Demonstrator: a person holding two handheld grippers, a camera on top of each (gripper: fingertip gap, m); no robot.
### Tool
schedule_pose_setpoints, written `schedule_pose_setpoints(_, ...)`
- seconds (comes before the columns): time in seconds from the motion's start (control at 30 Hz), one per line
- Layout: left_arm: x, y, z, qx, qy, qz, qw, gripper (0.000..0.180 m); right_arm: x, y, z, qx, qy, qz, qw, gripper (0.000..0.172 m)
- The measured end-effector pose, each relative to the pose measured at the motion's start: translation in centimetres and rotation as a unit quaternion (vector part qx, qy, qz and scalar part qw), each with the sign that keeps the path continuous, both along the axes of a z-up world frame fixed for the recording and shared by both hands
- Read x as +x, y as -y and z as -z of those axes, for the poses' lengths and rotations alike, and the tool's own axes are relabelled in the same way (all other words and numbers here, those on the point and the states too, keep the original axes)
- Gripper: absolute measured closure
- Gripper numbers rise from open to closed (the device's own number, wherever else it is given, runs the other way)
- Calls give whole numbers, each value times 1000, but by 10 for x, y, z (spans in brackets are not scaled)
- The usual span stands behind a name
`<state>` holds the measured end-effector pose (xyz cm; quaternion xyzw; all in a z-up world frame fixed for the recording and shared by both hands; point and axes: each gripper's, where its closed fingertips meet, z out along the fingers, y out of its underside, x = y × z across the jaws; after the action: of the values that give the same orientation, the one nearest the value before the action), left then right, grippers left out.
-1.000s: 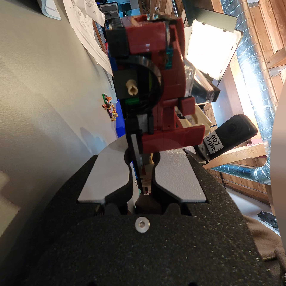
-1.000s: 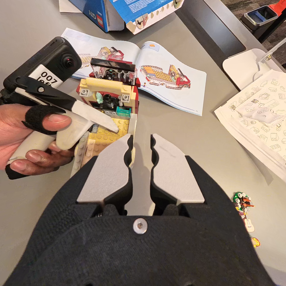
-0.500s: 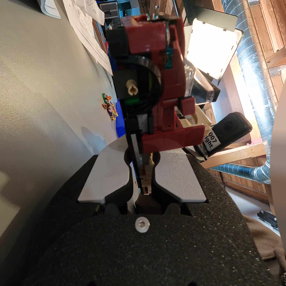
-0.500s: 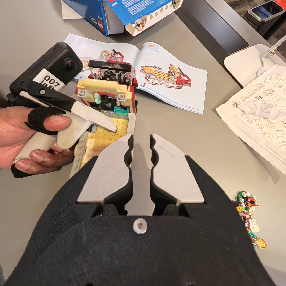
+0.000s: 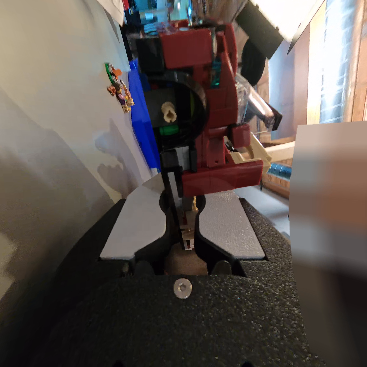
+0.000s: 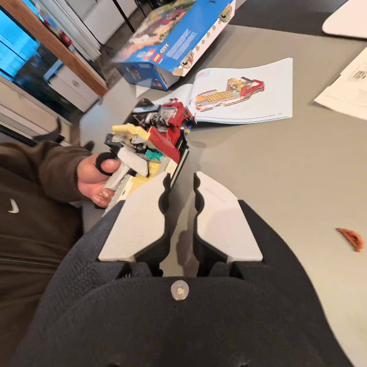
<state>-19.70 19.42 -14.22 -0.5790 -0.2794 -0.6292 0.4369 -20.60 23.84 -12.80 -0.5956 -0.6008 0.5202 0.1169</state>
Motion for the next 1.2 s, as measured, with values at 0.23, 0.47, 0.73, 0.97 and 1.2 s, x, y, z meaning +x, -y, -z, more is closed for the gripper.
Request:
schedule_pose_setpoints(0.23,7,4,-2,0,12,84,996,158,10,18,6,-137,9,-43,990,144)
schedule_pose_setpoints(0.47,16,10,-2,6,-11,144,990,158,20,32,12,-215,22,-67,974,137)
schedule_pose_setpoints(0.73,28,14,0,7,-11,179,984,158,26,39,16,-256,30,-85,962,135)
schedule_pose_setpoints(0.97,31,15,1,5,-17,189,982,158,26,40,15,-263,30,-87,961,135)
schedule_pose_setpoints(1.2,35,17,2,6,-27,199,980,158,27,43,17,-265,37,-90,959,135)
